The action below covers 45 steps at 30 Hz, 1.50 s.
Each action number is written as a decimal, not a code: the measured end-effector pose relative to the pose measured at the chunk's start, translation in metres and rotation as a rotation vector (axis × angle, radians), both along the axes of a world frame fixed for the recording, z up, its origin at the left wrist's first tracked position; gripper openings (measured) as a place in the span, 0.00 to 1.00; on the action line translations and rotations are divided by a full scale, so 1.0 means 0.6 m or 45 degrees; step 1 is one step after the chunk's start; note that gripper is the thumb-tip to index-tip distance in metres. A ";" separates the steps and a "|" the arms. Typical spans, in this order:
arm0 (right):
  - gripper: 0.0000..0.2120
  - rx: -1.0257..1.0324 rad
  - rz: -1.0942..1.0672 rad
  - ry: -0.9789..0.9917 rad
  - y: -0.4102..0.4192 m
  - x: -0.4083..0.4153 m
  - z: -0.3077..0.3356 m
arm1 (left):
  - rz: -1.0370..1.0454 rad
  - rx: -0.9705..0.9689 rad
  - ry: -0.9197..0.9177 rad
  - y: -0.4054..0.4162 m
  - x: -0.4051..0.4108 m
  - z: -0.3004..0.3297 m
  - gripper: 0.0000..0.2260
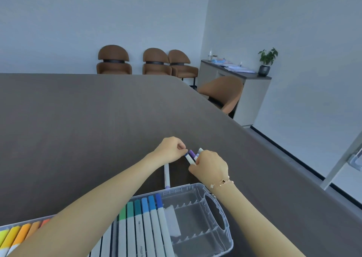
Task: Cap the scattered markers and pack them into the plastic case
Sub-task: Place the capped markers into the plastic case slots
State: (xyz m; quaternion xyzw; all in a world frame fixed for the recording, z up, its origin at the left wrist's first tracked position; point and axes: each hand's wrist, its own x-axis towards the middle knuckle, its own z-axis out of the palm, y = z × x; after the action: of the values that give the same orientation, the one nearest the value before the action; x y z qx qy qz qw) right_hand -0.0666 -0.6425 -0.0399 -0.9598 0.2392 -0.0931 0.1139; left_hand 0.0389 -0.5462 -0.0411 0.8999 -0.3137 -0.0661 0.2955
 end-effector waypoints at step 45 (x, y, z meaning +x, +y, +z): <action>0.17 0.547 0.399 0.472 0.105 -0.168 0.023 | -0.063 -0.109 -0.014 0.175 -0.166 -0.019 0.05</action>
State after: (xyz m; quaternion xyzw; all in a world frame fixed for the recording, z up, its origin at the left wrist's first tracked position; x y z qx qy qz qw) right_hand -0.1672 -0.5793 -0.0260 -0.9395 0.1192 0.1547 0.2815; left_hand -0.0606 -0.4413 -0.0525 0.8788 -0.3401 -0.0552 0.3303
